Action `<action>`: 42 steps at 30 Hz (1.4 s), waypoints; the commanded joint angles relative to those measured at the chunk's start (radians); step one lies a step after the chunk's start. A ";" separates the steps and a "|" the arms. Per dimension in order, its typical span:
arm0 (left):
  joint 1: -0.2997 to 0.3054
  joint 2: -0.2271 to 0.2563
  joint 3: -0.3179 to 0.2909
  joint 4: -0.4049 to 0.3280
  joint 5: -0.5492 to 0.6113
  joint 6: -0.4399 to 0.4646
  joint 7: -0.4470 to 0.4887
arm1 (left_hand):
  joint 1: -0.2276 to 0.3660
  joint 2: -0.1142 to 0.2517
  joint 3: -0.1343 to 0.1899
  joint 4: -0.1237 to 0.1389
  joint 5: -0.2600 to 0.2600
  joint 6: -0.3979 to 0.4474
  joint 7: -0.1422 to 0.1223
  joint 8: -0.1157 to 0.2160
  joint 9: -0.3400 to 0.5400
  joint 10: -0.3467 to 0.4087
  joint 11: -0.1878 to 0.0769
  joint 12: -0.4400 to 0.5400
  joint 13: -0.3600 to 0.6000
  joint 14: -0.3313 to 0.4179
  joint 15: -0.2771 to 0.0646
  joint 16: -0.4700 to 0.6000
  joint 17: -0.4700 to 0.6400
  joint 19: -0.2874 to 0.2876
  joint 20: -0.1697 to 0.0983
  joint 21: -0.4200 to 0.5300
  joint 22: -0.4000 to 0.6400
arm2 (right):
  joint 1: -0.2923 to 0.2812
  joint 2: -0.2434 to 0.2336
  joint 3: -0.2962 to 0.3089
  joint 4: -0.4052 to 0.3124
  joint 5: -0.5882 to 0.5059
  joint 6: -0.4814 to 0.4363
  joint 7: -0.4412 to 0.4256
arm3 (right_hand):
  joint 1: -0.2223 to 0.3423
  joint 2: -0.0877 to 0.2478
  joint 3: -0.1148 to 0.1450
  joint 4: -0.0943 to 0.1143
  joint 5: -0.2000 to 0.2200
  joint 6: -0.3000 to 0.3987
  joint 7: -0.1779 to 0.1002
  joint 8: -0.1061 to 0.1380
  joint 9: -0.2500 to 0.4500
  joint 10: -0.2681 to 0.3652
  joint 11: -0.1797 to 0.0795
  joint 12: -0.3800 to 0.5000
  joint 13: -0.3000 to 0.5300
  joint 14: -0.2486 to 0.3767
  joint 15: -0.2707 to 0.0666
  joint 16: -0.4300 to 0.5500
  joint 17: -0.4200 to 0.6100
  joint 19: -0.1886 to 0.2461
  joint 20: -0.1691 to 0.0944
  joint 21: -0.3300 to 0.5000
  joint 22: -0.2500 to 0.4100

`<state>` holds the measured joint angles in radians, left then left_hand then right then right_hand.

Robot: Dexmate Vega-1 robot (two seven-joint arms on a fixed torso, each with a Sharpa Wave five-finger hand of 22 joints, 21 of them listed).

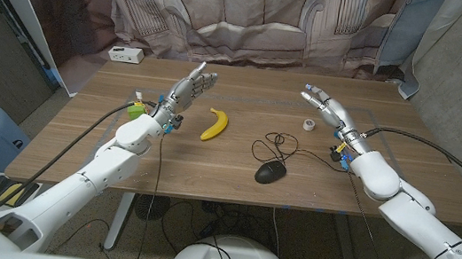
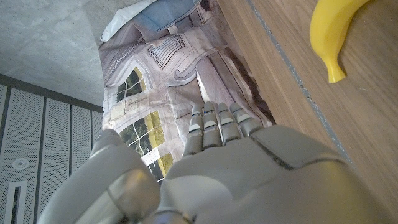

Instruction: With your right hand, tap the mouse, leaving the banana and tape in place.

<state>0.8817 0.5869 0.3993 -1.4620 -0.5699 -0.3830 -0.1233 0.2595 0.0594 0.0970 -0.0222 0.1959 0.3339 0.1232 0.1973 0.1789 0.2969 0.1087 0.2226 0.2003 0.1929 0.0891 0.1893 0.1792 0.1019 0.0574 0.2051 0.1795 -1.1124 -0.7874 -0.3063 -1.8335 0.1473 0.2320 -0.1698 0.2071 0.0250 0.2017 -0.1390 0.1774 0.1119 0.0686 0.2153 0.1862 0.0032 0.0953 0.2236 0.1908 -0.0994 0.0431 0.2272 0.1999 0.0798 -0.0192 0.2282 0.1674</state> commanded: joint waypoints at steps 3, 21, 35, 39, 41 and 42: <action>0.003 -0.002 0.003 -0.005 -0.002 0.003 0.001 | 0.002 0.005 -0.001 -0.007 -0.001 0.006 -0.002 -0.003 0.003 0.005 -0.006 -0.001 0.002 0.010 -0.002 0.002 0.001 -0.005 0.005 -0.002 0.001 | 0.036 0.036 0.003 0.085 0.143 0.067 0.064 | 0.009 0.001 -0.001 -0.003 0.004 -0.008 0.014 -0.008 0.000 -0.002 0.018 -0.007 0.002 -0.013 0.003 -0.004 0.001 -0.004 -0.002 -0.005 0.003; 0.015 0.012 -0.006 -0.009 -0.026 0.000 -0.025 | 0.003 0.005 -0.001 -0.009 -0.001 0.006 -0.001 -0.004 0.003 0.004 -0.007 -0.003 0.002 0.009 -0.004 0.001 0.001 -0.008 0.006 -0.004 0.001 | 0.089 0.075 -0.006 0.174 0.270 0.105 0.139 | 0.022 0.000 0.001 -0.007 0.006 -0.018 0.022 -0.018 0.001 0.019 0.020 -0.007 0.002 0.027 0.007 0.000 0.000 0.068 -0.005 0.005 0.002; 0.010 0.017 -0.016 0.001 -0.058 0.002 -0.059 | 0.003 0.006 -0.001 -0.010 -0.001 0.005 0.000 -0.005 0.003 0.004 -0.006 -0.003 0.002 0.009 -0.002 0.000 0.001 -0.008 0.006 -0.004 0.001 | 0.159 0.153 -0.026 0.304 0.463 0.145 0.286 | 0.029 -0.006 -0.001 -0.008 0.007 -0.008 0.019 -0.015 0.001 0.033 0.023 -0.006 0.002 0.035 0.009 -0.004 -0.001 0.078 0.001 -0.003 0.001; 0.018 0.026 -0.020 -0.015 -0.043 0.019 -0.028 | 0.003 0.007 -0.001 -0.010 -0.001 0.005 -0.001 -0.005 0.003 0.003 -0.007 -0.003 0.002 0.008 -0.002 0.000 0.001 -0.009 0.006 -0.005 0.001 | 0.171 0.155 -0.024 0.342 0.480 0.147 0.305 | 0.027 -0.009 -0.003 -0.007 0.007 -0.006 0.022 -0.015 0.001 0.035 0.024 -0.006 0.002 0.039 0.009 -0.003 -0.001 0.083 -0.004 -0.003 0.001; 0.023 0.035 -0.021 -0.029 -0.039 0.036 -0.015 | 0.003 0.007 -0.001 -0.011 -0.001 0.001 -0.002 -0.007 0.003 0.002 -0.005 -0.004 0.002 0.006 -0.001 -0.001 0.001 -0.009 0.005 -0.005 0.001 | 0.173 0.161 -0.022 0.356 0.500 0.149 0.318 | 0.027 -0.010 -0.004 -0.007 0.007 -0.006 0.024 -0.015 0.001 0.035 0.024 -0.007 0.002 0.043 0.014 -0.003 -0.001 0.089 -0.004 -0.003 0.001; 0.026 0.036 -0.023 -0.034 -0.039 0.042 -0.006 | 0.003 0.007 -0.001 -0.011 -0.001 -0.004 -0.001 -0.008 0.003 -0.002 -0.002 -0.006 0.002 0.004 -0.001 -0.001 0.001 -0.011 0.007 -0.006 0.001 | 0.174 0.162 -0.022 0.361 0.509 0.148 0.328 | 0.028 -0.013 -0.005 -0.007 0.007 -0.005 0.028 -0.015 0.001 0.037 0.032 -0.007 0.002 0.046 0.017 -0.003 -0.001 0.097 -0.001 -0.002 0.001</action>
<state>0.8932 0.6038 0.3863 -1.4643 -0.6146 -0.3838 -0.1697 0.2595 0.0594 0.0927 -0.0262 0.1961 0.3339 0.1232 0.1922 0.1789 0.3002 0.1052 0.2224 0.2003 0.1929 0.0892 0.1893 0.1792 0.0969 0.0624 0.2051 0.1785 -0.9713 -0.6555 -0.3266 -1.5583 0.5519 0.3701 0.0765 0.2269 0.0186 0.1981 -0.1426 0.1774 0.0982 0.0931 0.1957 0.1863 0.0341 0.1144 0.2176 0.1910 -0.0623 0.0536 0.2252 0.1951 0.1597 -0.0231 0.2282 0.1676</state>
